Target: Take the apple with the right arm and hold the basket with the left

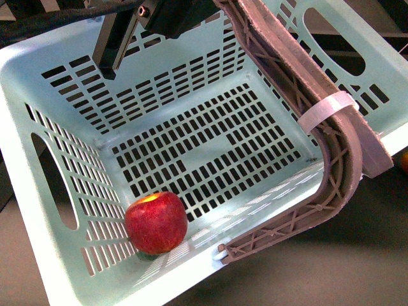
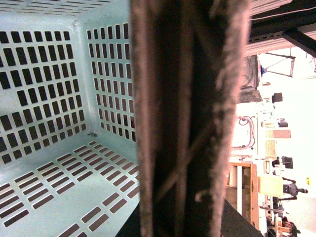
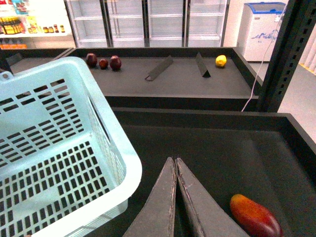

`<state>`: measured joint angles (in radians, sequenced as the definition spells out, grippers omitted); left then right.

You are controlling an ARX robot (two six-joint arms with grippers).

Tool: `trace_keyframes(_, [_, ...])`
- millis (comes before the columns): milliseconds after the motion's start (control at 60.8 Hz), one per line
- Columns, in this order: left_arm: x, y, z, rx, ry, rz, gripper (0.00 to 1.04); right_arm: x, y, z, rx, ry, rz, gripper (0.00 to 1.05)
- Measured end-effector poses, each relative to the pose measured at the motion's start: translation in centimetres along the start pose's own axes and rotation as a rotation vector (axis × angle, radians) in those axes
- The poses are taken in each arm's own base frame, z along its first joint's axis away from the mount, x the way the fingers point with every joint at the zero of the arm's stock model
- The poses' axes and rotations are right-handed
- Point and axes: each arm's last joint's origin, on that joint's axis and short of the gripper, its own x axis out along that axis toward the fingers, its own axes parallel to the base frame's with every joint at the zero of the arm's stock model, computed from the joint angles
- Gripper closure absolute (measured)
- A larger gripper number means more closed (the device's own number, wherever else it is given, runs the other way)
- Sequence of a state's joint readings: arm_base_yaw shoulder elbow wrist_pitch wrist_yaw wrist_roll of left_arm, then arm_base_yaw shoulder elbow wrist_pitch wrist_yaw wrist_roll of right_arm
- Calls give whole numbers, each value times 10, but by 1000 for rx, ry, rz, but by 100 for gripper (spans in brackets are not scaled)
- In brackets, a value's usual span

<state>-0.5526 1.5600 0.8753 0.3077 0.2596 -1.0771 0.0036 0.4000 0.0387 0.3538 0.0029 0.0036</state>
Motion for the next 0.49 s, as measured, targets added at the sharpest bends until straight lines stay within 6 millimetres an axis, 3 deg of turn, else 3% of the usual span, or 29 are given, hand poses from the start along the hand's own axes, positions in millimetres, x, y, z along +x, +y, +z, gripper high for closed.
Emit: trace_keyframes(493, [0,0,0,0,0,0,99,-12,0,-3,0,-26,0,103])
